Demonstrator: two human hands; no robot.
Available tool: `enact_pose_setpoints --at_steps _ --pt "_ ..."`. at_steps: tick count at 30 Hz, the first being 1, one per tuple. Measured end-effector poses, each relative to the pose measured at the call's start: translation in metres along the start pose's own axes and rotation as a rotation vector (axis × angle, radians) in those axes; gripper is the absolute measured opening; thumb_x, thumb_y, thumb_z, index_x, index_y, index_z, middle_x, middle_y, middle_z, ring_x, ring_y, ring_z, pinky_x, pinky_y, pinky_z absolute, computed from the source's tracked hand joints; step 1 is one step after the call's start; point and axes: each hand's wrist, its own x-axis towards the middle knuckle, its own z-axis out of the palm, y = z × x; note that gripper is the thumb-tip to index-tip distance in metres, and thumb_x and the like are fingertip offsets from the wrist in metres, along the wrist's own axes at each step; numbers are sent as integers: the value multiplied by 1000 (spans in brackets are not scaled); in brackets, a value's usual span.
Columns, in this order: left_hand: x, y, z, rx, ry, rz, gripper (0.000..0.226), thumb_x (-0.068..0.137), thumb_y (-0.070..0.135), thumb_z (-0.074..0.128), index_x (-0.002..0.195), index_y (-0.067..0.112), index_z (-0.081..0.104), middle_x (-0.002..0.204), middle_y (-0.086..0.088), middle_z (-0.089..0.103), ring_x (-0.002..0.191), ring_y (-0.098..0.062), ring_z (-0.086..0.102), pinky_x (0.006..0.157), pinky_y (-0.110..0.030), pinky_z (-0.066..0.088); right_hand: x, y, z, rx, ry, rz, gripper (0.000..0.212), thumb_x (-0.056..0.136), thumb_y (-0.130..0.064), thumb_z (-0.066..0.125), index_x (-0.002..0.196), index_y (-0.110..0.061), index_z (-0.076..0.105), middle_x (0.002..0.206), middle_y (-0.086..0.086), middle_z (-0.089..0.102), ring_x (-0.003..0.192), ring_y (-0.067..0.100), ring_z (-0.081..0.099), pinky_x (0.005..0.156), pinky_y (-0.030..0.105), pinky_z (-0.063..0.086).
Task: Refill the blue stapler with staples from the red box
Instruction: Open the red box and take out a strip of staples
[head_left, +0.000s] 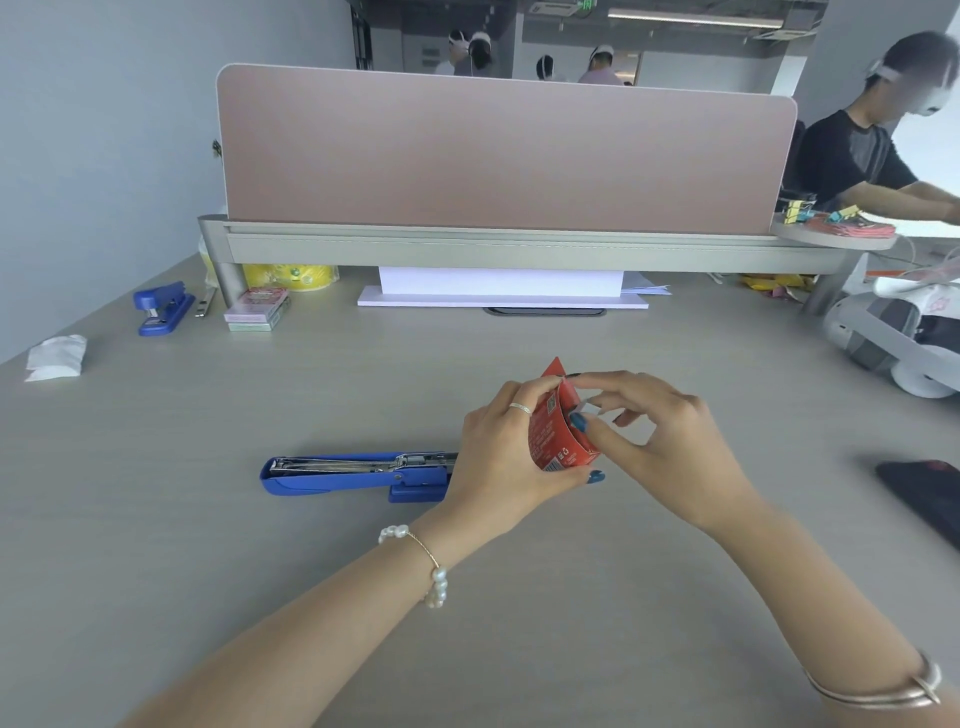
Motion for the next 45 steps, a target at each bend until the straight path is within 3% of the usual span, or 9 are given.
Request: enact_pose_setpoints --at_steps 5,9,14,17,21,26,32,40,45 --pt "0 2 -2 11 -16 27 86 63 43 78 135 39 31 117 8 55 107 -7 54 98 -32 40 0 2 2 -50 6 -43 36 80 -14 65 112 -29 59 83 -1 67 86 10 57 76 11 47" --pt "0 2 -3 20 -21 17 70 63 45 73 127 37 45 108 8 51 103 -11 54 95 -38 44 1 0 2 36 -25 46 40 79 -10 64 111 -33 57 84 -5 71 85 3 65 76 9 50" --pt "4 -1 -5 -37 -64 -42 74 62 40 81 129 29 49 115 8 53 98 -6 57 81 -5 42 1 1 -1 259 11 163 27 80 -6 66 96 -28 65 78 -8 73 79 2 67 66 15 51" --pt "7 0 -2 -83 -69 -60 76 59 36 85 127 24 53 117 4 55 97 -6 61 85 -23 54 4 4 -6 377 123 270 11 79 -14 69 85 -23 66 79 -7 73 66 4 63 57 25 49" --pt "6 12 6 -207 -129 -55 70 58 27 86 119 24 52 113 2 53 106 -3 53 81 -12 50 7 9 -16 427 253 335 13 74 -21 72 80 -13 64 79 10 72 71 18 66 55 21 50" --pt "5 14 22 -250 -198 -96 65 53 32 87 101 28 43 112 3 55 101 -4 57 81 -20 49 8 15 -20 365 345 410 19 73 -23 75 74 -9 62 76 8 71 60 8 61 62 34 52" --pt "1 9 32 -302 -208 -110 74 48 39 89 103 36 39 115 3 55 99 -10 62 81 -33 56 7 27 -15 267 317 484 18 72 -25 76 71 -13 61 71 3 69 59 7 60 54 17 47" --pt "-3 4 36 -7 -303 -53 79 61 47 81 123 34 33 122 1 48 105 -13 57 86 -35 54 5 26 -11 230 226 443 9 79 -21 69 72 -17 66 66 -7 67 56 -1 59 53 8 45" --pt "-3 8 28 61 -360 -38 80 63 50 78 127 36 33 141 -1 32 122 -18 48 98 -37 48 5 26 -10 221 190 441 5 83 -15 63 78 -14 65 78 -5 69 73 8 64 67 21 51"
